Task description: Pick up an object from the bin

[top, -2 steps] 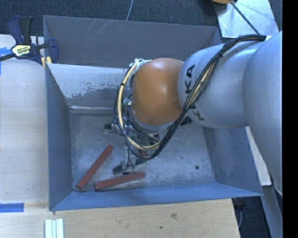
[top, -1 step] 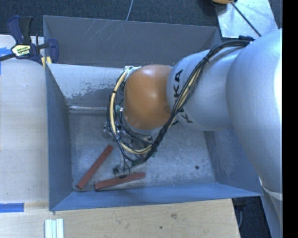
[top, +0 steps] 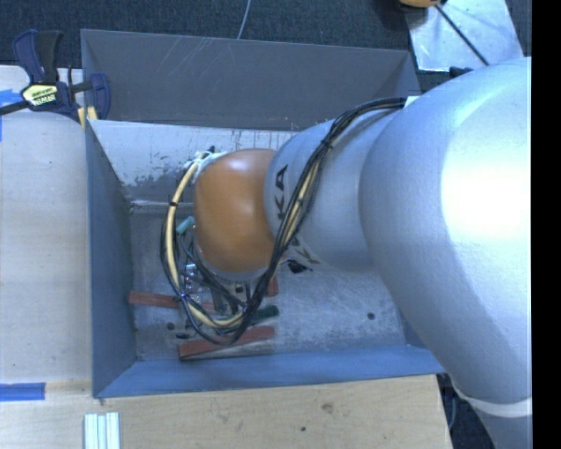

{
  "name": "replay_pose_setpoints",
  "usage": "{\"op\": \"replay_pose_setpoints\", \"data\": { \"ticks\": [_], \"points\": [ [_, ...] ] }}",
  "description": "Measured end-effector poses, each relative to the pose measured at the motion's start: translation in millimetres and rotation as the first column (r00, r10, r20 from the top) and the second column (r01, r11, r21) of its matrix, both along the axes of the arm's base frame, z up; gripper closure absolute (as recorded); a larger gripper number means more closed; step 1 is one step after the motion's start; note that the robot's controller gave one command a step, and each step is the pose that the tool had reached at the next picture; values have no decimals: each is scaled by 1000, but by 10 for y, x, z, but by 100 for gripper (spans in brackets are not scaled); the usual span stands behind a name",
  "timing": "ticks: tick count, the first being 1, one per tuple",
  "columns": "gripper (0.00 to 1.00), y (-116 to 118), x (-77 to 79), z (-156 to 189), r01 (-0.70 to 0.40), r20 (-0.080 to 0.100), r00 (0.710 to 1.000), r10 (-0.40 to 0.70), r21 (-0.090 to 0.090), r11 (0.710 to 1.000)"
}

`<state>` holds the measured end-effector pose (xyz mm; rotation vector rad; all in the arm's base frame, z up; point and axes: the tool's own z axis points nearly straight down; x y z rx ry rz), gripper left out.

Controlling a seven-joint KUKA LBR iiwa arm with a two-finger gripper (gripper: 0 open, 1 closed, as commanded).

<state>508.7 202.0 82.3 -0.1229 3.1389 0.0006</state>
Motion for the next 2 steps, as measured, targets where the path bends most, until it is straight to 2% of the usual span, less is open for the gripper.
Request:
{"op": "replay_pose_setpoints", "data": {
  "ticks": [1,2],
  "points": [
    [100,0,0,0,0,0,1000,0,0,1000],
    [100,4,304,1280,61,3,998,-61,1,998]
  ]
}}
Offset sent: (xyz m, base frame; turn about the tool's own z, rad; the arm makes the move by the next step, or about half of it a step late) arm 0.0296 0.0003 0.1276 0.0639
